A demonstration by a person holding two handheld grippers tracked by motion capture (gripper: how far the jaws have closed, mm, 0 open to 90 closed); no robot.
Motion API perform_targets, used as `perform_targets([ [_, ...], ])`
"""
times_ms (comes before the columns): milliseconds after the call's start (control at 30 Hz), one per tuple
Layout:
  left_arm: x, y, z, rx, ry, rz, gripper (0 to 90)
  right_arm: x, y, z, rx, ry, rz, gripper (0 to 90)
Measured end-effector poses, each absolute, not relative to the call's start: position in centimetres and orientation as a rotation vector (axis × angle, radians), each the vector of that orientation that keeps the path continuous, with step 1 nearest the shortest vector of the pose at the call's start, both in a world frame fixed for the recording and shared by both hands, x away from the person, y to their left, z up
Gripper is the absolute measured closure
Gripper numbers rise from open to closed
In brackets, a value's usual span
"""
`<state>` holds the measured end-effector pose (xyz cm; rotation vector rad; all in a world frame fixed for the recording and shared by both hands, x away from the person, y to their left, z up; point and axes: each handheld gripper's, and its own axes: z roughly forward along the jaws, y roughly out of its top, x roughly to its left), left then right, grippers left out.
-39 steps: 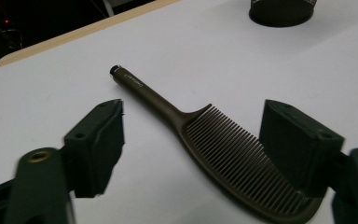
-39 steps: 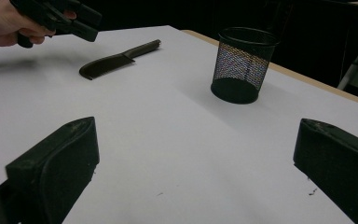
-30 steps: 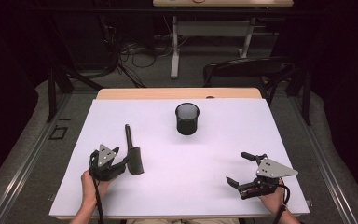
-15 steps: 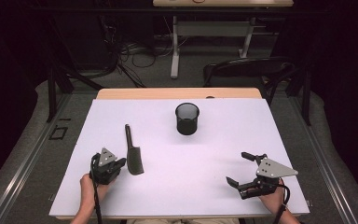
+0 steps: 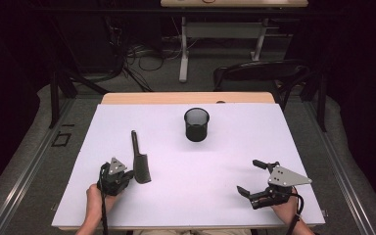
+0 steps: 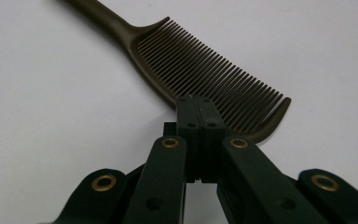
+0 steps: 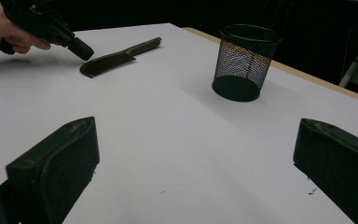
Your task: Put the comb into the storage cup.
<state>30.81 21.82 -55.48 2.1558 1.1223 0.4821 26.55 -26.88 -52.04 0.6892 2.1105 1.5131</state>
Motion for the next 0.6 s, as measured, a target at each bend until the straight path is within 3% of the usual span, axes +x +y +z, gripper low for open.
perform_targets([
  [600,31.16,21.60,-55.74,2.170,1.112,0.442,90.0,26.60,-26.84,-52.08,0.688,2.113,1.512,0.0],
])
